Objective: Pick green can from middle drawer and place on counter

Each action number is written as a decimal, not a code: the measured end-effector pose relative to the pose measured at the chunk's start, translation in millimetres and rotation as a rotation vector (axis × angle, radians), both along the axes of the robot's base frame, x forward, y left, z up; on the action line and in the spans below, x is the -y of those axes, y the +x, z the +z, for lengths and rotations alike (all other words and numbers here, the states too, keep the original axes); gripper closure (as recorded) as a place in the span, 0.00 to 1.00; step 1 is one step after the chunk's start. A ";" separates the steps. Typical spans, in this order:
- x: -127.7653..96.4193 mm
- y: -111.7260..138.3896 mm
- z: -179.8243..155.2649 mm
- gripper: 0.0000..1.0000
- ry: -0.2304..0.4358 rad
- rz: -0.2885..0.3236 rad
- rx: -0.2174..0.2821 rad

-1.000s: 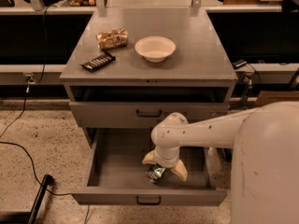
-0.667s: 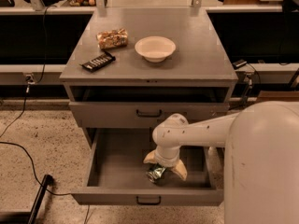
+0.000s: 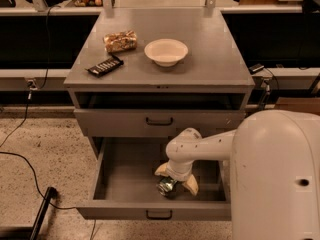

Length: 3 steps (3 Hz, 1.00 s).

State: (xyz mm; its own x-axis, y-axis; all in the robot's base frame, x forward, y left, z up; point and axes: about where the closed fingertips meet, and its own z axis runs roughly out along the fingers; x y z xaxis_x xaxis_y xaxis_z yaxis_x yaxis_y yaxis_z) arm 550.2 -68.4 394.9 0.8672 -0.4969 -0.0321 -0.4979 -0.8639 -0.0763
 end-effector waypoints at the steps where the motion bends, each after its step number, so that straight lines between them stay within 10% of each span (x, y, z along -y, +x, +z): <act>1: 0.1 4.7 -17.0 0.19 -0.007 -0.022 0.012; 3: 1.0 10.7 -26.6 0.58 -0.012 -0.067 0.015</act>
Offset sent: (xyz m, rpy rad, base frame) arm 0.0150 -0.0034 -0.0336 -0.0315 -0.0230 -0.0818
